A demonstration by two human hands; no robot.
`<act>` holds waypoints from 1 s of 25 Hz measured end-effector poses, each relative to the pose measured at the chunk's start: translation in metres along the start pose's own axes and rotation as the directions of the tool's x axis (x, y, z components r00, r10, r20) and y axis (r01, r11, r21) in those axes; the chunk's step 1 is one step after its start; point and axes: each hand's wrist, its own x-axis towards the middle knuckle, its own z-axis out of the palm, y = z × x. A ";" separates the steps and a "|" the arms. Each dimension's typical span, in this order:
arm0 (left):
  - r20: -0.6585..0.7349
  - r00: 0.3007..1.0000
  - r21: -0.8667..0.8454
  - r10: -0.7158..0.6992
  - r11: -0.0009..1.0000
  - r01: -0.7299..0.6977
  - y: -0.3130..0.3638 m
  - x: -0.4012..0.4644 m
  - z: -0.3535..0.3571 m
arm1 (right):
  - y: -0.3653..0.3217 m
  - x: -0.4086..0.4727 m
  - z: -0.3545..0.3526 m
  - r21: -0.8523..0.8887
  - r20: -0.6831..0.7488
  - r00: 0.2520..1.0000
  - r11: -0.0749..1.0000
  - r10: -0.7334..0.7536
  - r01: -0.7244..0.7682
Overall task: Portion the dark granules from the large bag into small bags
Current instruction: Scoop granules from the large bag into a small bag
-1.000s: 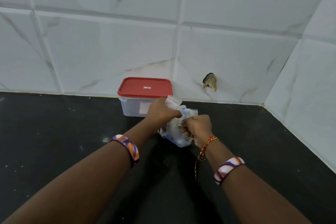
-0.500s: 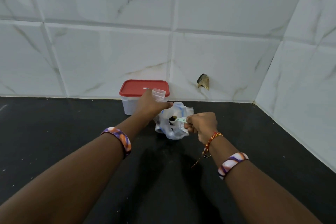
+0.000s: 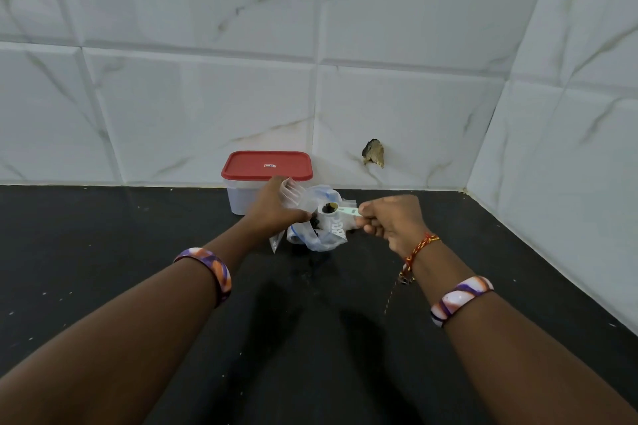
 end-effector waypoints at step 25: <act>-0.099 0.961 -0.053 -0.260 0.965 0.255 -0.024 0.022 0.034 | -0.002 0.000 -0.002 0.029 -0.010 0.979 0.979 -0.203 0.203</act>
